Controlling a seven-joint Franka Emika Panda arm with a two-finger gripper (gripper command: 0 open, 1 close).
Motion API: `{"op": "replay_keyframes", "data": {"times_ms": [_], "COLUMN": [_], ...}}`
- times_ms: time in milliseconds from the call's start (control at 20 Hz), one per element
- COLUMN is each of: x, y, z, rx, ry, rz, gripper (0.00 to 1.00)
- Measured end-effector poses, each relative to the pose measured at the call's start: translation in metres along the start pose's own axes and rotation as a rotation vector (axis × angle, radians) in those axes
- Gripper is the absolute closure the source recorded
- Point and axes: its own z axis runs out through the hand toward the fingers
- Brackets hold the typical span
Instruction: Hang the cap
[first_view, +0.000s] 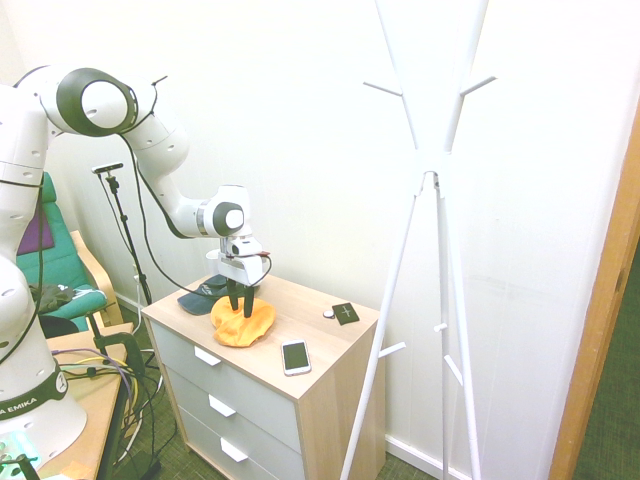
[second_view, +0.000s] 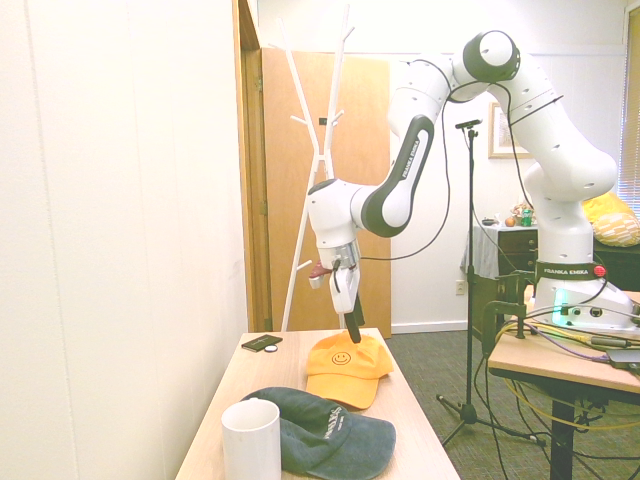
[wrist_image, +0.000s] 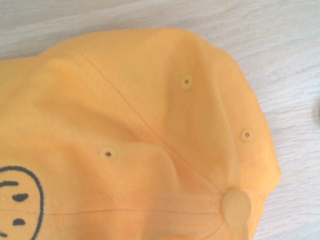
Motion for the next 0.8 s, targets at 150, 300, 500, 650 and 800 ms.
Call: {"op": "replay_keyframes", "data": {"times_ms": [150,300,500,650,800], "x": [0.0004,0.0009,0.0026,0.0031,0.0032], "y": [0.0002,-0.0002,-0.0004,-0.0005,-0.0004], "z": [0.0031,0.0038,0.0033,0.0030,0.0030], "rx": [-0.002,-0.001,0.003,0.005,0.005], "ry": [-0.002,-0.003,-0.008,-0.012,-0.013], "rz": [-0.005,-0.014,-0.022,-0.023,-0.025], "gripper": [1.00,1.00,1.00,1.00,1.00]}}
